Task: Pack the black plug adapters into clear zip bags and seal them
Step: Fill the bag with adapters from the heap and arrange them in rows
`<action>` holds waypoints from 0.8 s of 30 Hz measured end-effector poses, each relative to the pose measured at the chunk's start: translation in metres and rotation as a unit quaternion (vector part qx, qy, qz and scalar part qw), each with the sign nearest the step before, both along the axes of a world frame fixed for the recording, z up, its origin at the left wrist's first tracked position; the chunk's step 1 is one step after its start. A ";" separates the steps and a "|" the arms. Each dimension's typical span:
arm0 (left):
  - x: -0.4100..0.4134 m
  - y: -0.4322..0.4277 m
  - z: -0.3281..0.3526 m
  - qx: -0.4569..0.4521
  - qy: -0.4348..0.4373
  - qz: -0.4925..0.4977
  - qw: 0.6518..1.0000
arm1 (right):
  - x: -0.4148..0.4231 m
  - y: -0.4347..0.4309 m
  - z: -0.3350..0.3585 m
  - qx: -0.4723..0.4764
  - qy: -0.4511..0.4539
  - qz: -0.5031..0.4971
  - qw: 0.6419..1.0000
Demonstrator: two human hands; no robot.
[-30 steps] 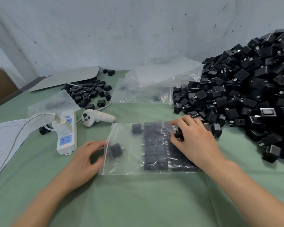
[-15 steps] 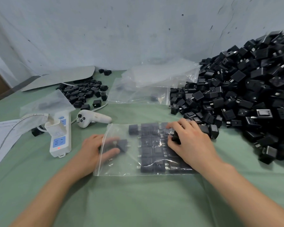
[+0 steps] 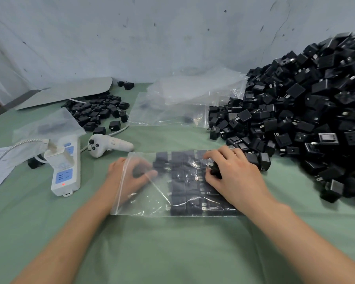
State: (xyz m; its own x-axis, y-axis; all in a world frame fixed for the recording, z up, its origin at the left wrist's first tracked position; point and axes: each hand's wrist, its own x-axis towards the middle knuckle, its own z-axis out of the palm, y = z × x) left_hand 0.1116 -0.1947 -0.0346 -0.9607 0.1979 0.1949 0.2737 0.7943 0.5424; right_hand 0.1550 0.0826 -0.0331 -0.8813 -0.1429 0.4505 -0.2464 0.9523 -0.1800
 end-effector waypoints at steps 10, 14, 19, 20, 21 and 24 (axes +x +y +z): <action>0.005 0.002 0.001 -0.039 0.016 -0.027 0.999 | 0.001 0.000 0.001 -0.004 0.013 0.008 1.000; 0.003 -0.001 0.004 -0.044 0.025 -0.050 0.997 | 0.001 0.001 0.003 -0.001 -0.005 0.005 1.000; 0.005 -0.022 0.003 0.017 0.081 0.062 0.995 | 0.005 -0.001 0.012 -0.097 -0.035 0.004 0.995; 0.006 -0.029 0.005 0.055 0.093 0.139 0.984 | 0.006 -0.002 0.014 -0.160 -0.049 0.010 0.986; 0.008 -0.033 0.008 0.101 0.103 0.201 0.969 | 0.006 -0.004 0.017 -0.238 -0.067 0.018 0.969; 0.016 -0.022 0.030 0.197 0.138 0.215 0.946 | 0.006 -0.011 0.035 -0.533 -0.168 0.040 0.828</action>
State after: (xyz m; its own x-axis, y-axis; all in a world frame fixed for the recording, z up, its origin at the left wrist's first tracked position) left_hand 0.1276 -0.2164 -0.0048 -0.8377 -0.3404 0.4270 0.1453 0.6149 0.7751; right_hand 0.1611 0.0714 0.0018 -0.9894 0.1149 0.0883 -0.0653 0.1905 -0.9795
